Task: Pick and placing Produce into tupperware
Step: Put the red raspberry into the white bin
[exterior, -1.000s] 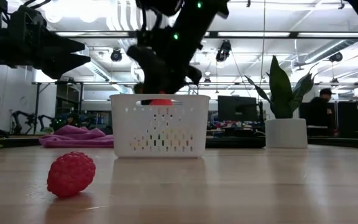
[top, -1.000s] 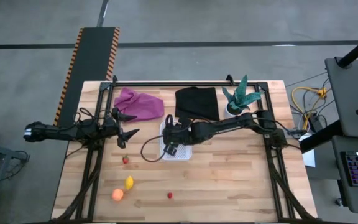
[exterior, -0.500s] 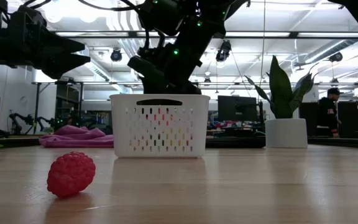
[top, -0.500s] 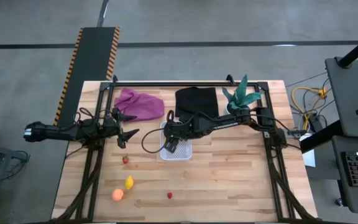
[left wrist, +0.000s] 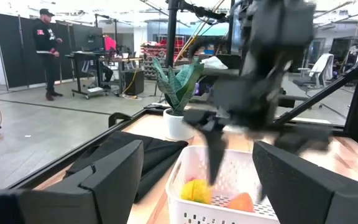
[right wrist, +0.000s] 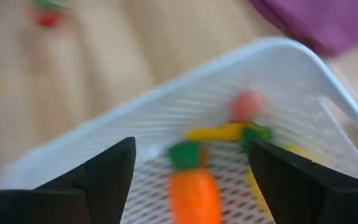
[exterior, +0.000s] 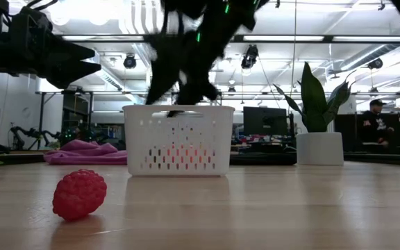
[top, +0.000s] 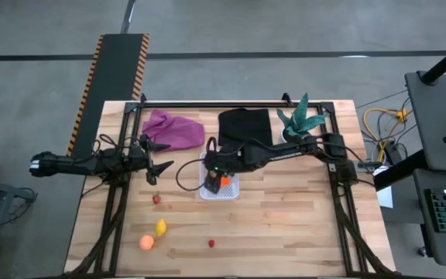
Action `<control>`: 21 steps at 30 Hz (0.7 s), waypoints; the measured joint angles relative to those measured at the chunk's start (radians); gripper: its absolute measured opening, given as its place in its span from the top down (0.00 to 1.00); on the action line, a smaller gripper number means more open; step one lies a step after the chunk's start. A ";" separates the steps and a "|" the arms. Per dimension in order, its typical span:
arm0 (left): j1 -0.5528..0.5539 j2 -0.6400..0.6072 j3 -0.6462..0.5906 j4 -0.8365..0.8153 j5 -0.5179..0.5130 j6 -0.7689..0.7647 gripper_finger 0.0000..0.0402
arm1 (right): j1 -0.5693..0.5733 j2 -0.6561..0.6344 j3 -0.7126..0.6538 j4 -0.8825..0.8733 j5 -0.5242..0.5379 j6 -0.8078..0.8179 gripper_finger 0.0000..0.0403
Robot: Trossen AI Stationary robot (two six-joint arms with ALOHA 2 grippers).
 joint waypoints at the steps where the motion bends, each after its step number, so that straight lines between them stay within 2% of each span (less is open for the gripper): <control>1: 0.000 0.000 0.000 0.000 0.000 0.000 0.28 | 0.016 -0.018 0.000 0.009 -0.010 -0.012 0.26; 6: 0.000 0.000 0.000 -0.025 0.000 -0.001 0.28 | 0.132 -0.093 0.002 0.044 -0.018 -0.072 0.31; 10: 0.000 0.002 0.000 -0.025 0.000 -0.002 0.28 | 0.249 -0.128 0.002 0.075 0.020 -0.104 0.35; 16: 0.000 0.000 0.000 -0.020 0.000 -0.002 0.28 | 0.402 -0.106 0.000 0.088 0.116 -0.094 0.38; 21: 0.000 -0.001 0.000 -0.015 0.000 -0.002 0.28 | 0.455 -0.042 -0.002 0.155 0.143 -0.052 0.38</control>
